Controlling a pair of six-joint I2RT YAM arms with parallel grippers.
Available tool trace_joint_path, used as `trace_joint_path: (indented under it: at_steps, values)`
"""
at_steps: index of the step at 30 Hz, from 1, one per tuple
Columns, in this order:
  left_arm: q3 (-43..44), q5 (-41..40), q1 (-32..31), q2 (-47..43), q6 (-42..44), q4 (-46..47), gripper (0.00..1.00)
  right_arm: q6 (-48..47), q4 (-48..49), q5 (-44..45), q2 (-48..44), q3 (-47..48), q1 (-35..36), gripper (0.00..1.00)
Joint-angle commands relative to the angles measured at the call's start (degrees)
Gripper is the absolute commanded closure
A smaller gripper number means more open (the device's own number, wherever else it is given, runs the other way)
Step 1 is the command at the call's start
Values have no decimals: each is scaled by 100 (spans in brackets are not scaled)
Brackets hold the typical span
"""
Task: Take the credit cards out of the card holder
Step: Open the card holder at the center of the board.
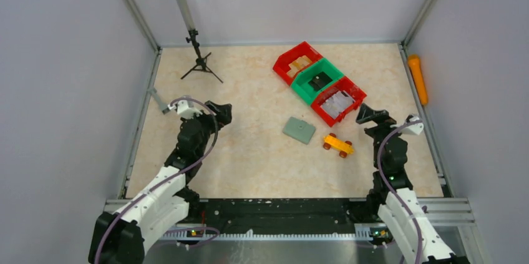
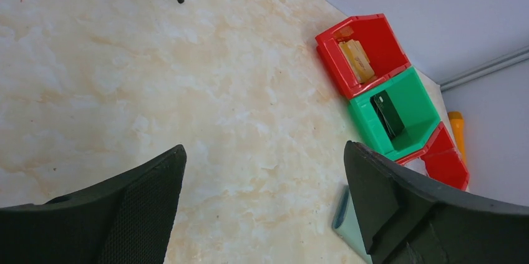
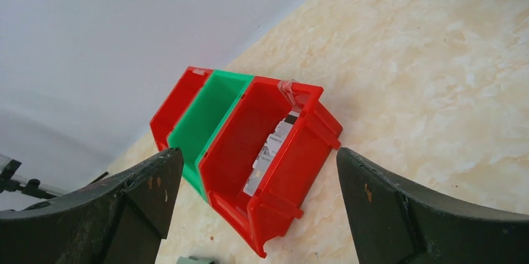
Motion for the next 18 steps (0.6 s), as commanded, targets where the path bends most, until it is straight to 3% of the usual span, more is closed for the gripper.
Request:
trace_joint_path:
  at_steps: [1,9,13,18]
  values:
    - [187,335,-4,129,168,353,1,36,225,-197,105,219,24,4]
    - [413,1366,-10,921,349,706,2,-205,785,-1016,887,349,26,4]
    - [481,1801,-61,1399,357,795,5,-566,1427,-2563,1936,704,79,5]
    - [463,2105,-159,1805,239,824,2,-1470,872,-2313,3084,1562,1161,8]
